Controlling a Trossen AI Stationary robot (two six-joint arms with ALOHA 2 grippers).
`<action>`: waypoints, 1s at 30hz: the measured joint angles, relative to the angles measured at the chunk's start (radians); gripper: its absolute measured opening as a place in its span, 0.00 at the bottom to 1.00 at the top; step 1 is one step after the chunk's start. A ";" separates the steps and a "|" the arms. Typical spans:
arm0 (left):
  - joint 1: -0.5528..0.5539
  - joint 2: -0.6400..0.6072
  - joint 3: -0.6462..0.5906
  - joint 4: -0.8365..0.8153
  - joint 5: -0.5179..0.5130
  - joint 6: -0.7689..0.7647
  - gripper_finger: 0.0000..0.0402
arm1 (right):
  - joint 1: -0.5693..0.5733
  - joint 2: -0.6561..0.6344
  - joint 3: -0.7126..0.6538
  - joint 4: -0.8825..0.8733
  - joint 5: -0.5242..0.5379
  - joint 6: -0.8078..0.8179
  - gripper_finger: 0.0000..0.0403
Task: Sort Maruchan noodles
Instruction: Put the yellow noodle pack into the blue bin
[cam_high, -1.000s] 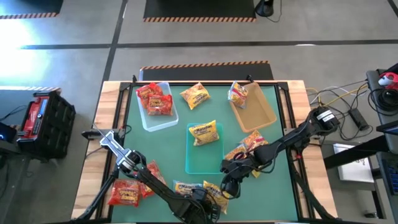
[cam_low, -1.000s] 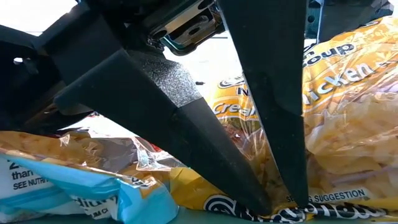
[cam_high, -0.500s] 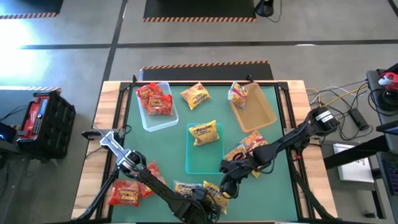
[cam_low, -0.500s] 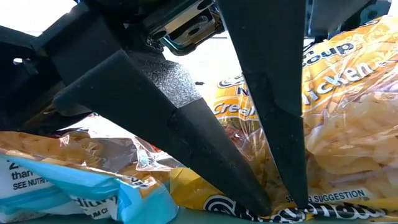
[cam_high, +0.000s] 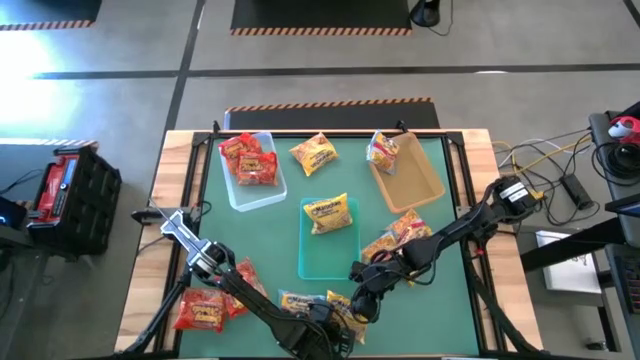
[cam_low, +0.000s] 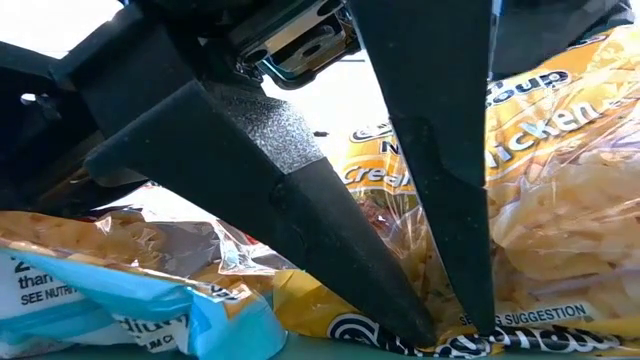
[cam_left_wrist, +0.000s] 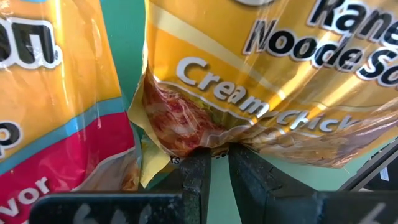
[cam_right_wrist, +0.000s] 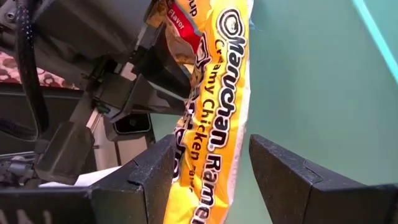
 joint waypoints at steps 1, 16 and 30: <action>0.000 0.000 0.000 0.000 0.000 0.000 0.10 | 0.000 0.004 0.000 0.003 0.000 0.000 0.49; 0.000 0.000 0.000 0.008 -0.001 0.002 0.10 | 0.008 0.033 0.000 0.020 -0.019 -0.008 0.31; -0.001 0.016 0.212 -0.238 -0.019 0.137 0.10 | 0.006 0.025 0.000 0.010 -0.043 -0.027 0.27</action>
